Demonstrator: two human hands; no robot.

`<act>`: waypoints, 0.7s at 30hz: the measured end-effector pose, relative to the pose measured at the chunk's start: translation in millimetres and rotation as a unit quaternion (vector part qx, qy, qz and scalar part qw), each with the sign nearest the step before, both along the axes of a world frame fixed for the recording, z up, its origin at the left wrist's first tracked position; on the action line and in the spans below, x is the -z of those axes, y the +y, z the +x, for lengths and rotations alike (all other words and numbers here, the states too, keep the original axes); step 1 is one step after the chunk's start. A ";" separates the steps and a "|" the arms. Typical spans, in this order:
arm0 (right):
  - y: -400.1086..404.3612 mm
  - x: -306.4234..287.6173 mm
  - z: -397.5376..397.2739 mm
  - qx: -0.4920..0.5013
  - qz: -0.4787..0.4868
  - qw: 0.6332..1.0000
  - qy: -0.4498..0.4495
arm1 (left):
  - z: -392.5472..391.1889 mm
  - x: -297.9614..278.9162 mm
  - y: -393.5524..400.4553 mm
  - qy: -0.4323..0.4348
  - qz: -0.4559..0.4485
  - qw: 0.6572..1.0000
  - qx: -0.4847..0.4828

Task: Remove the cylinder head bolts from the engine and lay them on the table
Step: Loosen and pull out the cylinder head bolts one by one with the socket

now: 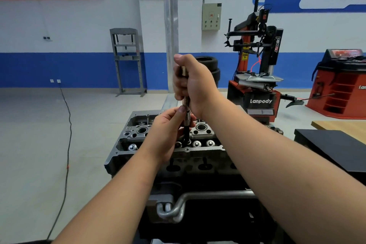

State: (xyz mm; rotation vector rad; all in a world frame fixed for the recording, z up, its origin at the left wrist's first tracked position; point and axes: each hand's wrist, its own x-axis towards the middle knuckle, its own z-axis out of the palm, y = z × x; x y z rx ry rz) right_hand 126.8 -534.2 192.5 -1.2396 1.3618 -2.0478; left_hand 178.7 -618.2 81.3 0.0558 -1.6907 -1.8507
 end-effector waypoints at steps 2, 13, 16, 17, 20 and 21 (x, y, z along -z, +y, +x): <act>-0.4 1.4 0.1 0.013 -0.011 1.000 -0.010 | -0.8 -1.2 1.6 -0.002 -0.001 1.000 -0.006; -3.4 -3.8 10.0 0.173 -0.009 0.985 -0.008 | -9.3 -4.2 3.9 -0.012 0.010 0.997 -0.076; -4.2 2.6 6.0 0.070 -0.040 0.996 -0.029 | -6.6 -3.6 3.0 -0.027 -0.007 0.998 -0.057; -4.5 0.4 3.2 0.037 -0.022 0.998 -0.035 | -4.7 -3.1 2.2 -0.029 -0.010 0.999 -0.042; -5.3 -7.8 -2.4 -0.018 0.050 0.998 0.014 | 0.8 -2.2 0.6 -0.040 -0.006 0.999 0.008; -4.4 -9.9 -4.0 -0.031 0.057 0.998 0.024 | 2.1 -2.2 0.3 -0.046 -0.009 0.999 0.015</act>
